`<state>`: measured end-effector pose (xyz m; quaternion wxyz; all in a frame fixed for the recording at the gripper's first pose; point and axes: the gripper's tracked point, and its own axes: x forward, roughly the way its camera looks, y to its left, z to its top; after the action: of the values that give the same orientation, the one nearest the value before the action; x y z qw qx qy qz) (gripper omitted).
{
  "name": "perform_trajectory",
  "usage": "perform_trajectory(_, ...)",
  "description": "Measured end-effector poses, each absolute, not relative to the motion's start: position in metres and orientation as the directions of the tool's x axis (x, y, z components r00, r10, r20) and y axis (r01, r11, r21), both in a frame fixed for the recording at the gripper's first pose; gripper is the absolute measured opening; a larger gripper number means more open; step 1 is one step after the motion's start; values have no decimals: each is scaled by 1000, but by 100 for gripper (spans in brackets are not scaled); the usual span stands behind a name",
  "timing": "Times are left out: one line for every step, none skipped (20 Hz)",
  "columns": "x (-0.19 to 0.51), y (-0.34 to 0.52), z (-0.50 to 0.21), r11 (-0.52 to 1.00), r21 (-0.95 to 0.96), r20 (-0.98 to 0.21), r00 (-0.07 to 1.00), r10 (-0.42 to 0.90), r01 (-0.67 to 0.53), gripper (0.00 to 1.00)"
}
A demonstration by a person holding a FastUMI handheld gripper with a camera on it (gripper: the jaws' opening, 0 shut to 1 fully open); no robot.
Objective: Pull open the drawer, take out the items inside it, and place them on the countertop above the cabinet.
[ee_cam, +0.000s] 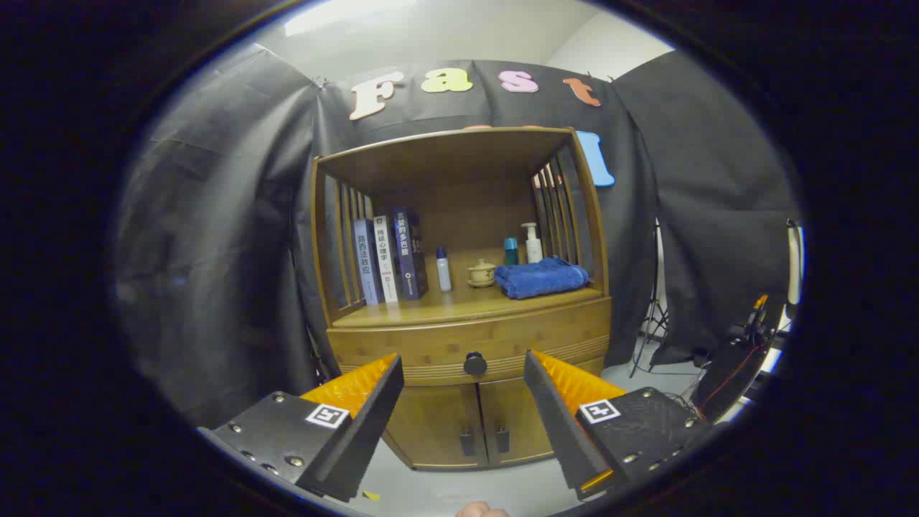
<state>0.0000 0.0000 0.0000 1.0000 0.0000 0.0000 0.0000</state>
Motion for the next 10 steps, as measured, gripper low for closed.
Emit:
perform_trajectory(1,4,-4,1000,1,-7,1000,9,-9,100)
perform_trajectory(1,8,-6,1000,-1,-16,1000,20,-20,100)
perform_trajectory(1,11,-10,1000,-7,-24,999,30,-30,100)
perform_trajectory(1,12,-11,999,-16,-28,999,32,-32,100)
perform_trajectory(0,11,-13,999,-26,-30,999,30,-30,100)
perform_trajectory(0,12,-15,999,-34,-33,999,32,-33,100)
perform_trajectory(0,14,-17,999,-41,-35,999,34,-35,100)
perform_trajectory(1,14,-16,998,-47,-34,999,33,-34,100)
perform_trajectory(0,14,-16,998,-50,-29,999,33,-34,100)
perform_trajectory(0,14,-15,998,-51,-26,999,32,-33,100)
